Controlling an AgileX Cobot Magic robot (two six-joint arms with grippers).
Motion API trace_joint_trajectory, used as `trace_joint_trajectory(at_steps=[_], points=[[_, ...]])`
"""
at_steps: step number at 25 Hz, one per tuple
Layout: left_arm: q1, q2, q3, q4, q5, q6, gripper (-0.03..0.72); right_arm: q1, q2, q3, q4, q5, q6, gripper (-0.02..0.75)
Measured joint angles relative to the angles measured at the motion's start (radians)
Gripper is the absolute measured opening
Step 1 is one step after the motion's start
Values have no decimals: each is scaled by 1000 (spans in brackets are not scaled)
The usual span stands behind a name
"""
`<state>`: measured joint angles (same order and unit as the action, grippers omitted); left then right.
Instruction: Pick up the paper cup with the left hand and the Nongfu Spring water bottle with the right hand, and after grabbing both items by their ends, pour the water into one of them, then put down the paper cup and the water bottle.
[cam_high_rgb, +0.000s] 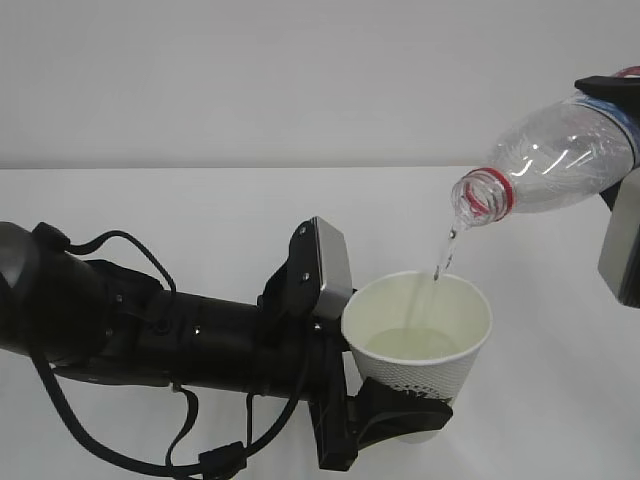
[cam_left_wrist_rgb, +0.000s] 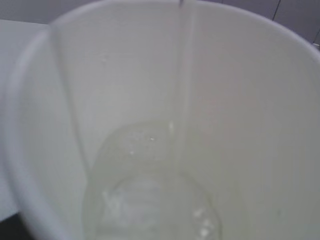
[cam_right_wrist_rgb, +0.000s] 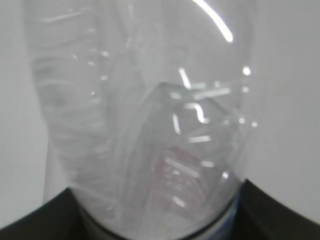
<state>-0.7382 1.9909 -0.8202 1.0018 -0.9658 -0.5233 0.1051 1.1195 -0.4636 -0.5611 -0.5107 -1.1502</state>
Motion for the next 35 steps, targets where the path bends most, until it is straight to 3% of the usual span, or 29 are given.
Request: trace_joint_trajectory(at_steps=[35], points=[[0,0,0,2,11,0,538,0,0,0,1,0,-15,426]])
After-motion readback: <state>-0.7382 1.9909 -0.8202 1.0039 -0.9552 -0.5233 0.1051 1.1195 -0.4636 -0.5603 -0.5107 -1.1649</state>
